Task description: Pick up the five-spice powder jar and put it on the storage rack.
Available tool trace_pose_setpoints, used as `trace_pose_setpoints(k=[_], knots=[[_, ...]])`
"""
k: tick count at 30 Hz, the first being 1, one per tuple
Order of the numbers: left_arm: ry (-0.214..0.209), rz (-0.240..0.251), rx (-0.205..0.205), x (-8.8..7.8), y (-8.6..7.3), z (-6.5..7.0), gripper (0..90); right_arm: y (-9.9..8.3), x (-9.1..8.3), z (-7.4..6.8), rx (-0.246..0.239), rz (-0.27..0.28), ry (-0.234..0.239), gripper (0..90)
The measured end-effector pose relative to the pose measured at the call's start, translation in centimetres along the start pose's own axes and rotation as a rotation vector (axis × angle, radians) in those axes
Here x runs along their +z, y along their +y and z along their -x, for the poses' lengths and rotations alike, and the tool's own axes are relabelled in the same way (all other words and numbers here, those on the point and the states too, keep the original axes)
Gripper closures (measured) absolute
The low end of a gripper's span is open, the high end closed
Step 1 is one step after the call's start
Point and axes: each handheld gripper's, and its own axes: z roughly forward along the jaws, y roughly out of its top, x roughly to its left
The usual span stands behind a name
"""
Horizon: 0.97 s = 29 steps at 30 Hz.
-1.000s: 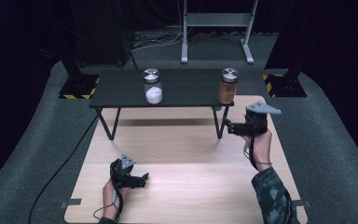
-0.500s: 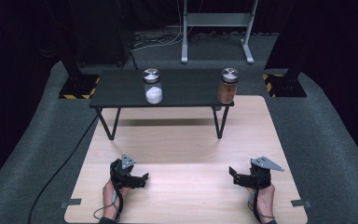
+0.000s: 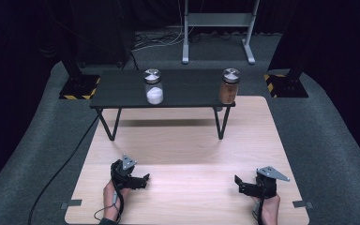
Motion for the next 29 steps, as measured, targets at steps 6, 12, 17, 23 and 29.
trace_pose_setpoints(k=[6, 12, 17, 23, 29], knots=[[-0.001, 0.000, 0.001, 0.0, 0.0, 0.0, 0.3, 0.0, 0.0, -0.1, 0.001, -0.003, -0.007, 0.0], [-0.001, 0.000, 0.001, 0.0, 0.0, 0.0, 0.4, 0.1, 0.1, -0.6, -0.020, -0.008, -0.021, 0.0], [-0.001, 0.000, 0.002, 0.0, 0.0, 0.0, 0.4, 0.0, 0.0, -0.6, -0.012, -0.001, -0.028, 0.0], [-0.001, -0.002, 0.006, 0.0, 0.0, 0.0, 0.4, 0.1, 0.1, -1.4, -0.044, -0.008, -0.055, 0.0], [0.002, 0.002, 0.006, 0.0, 0.0, 0.1, 0.3, 0.2, 0.1, -1.6, -0.049, -0.012, -0.061, 0.0]])
